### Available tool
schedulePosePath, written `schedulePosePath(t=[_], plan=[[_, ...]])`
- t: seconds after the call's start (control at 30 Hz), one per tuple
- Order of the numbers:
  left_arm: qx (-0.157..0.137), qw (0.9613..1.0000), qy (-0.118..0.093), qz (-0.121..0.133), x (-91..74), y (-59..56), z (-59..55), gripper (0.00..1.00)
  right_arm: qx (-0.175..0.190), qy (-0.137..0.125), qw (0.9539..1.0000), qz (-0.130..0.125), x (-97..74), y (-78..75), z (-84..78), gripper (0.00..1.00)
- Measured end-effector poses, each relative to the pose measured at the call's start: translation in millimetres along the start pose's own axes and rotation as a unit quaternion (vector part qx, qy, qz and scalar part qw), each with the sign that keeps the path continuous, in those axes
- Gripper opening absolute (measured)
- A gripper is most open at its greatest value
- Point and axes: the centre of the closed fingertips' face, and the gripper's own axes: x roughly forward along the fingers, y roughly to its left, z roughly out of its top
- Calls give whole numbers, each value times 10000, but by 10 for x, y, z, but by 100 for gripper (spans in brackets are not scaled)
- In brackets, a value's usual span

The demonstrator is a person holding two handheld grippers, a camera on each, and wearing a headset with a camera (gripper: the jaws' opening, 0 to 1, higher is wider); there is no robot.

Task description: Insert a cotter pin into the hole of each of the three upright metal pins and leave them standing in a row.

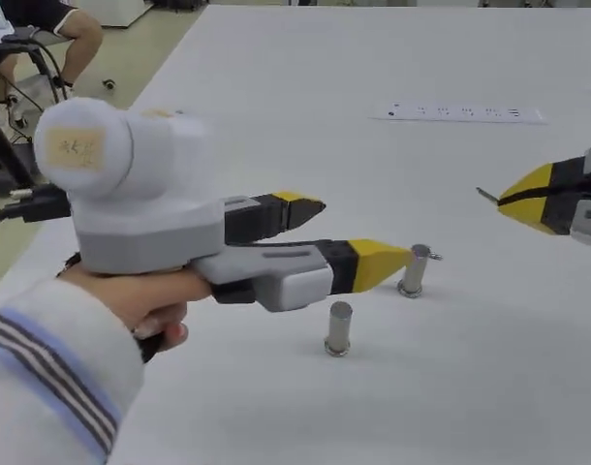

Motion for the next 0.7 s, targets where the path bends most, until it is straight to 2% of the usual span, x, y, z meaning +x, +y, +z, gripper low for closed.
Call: schedulePosePath(t=[0.17,0.37,0.7], plan=[[-166,9994,135,-269,110,-143,-24,49,-20,-131,9999,-100,-77,186,106,0],[-349,9969,324,-626,201,-320,-32,44,-179,-56,9998,-106,-147,406,177,0],[-364,9938,520,-915,279,-529,-24,33,-406,-43,9992,-46,-255,552,307,0]])
